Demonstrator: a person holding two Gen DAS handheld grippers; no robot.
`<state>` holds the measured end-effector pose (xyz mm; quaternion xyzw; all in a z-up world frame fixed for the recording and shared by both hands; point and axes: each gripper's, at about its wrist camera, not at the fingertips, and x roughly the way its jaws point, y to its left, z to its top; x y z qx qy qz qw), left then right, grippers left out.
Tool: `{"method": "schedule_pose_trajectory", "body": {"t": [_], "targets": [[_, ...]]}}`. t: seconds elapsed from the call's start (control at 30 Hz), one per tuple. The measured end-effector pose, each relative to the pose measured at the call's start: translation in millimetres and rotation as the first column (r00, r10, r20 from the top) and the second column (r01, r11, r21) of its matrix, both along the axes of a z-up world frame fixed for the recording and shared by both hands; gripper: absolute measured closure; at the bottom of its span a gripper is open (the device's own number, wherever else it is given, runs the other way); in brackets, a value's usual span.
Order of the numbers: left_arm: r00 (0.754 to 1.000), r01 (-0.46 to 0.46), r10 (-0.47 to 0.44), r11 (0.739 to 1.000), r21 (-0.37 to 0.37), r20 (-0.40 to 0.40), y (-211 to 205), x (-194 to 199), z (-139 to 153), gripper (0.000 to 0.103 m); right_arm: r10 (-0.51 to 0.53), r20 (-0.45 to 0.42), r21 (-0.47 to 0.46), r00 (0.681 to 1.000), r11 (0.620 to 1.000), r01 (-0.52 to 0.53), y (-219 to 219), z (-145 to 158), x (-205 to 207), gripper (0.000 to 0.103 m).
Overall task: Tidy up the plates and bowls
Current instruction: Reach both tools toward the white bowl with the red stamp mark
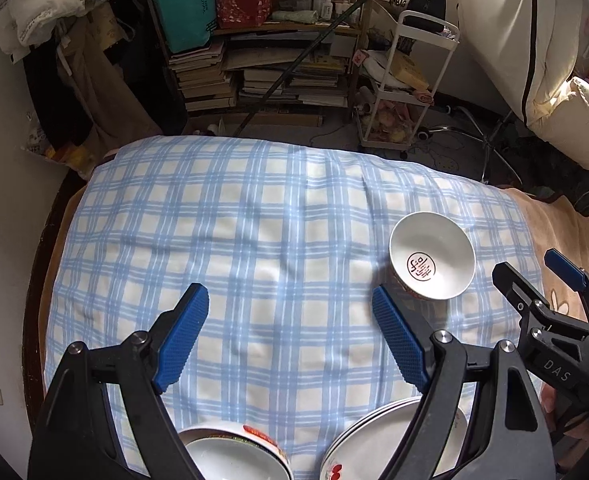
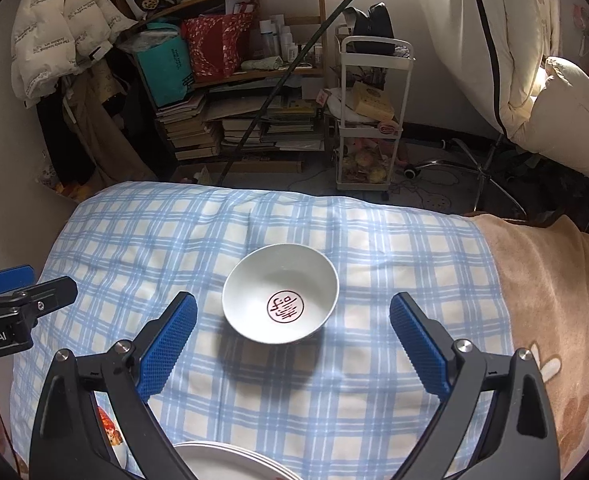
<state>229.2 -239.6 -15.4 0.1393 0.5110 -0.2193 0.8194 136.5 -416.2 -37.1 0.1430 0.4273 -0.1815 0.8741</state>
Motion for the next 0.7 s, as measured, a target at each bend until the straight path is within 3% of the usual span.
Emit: {"method": "schedule_pose_trajectory", "body": {"t": [0.1, 0.3, 0.7], "targets": [[1.000, 0.020, -0.020, 1.000, 0.018, 0.010, -17, 8, -5, 0.020, -0.006, -0.004, -0.010, 1.000, 1.000, 0.006, -10, -5, 7, 0.002], [0.997, 0.072, -0.072, 0.997, -0.021, 0.020, -50, 14, -21, 0.020, -0.027, -0.039, -0.026, 0.999, 0.999, 0.026, -29, -22, 19, 0.002], [0.995, 0.092, -0.091, 0.995, 0.034, -0.036, -92, 15, -82, 0.020, -0.028, -0.106, 0.046, 0.994, 0.998, 0.033, -54, -66, 24, 0.024]]}}
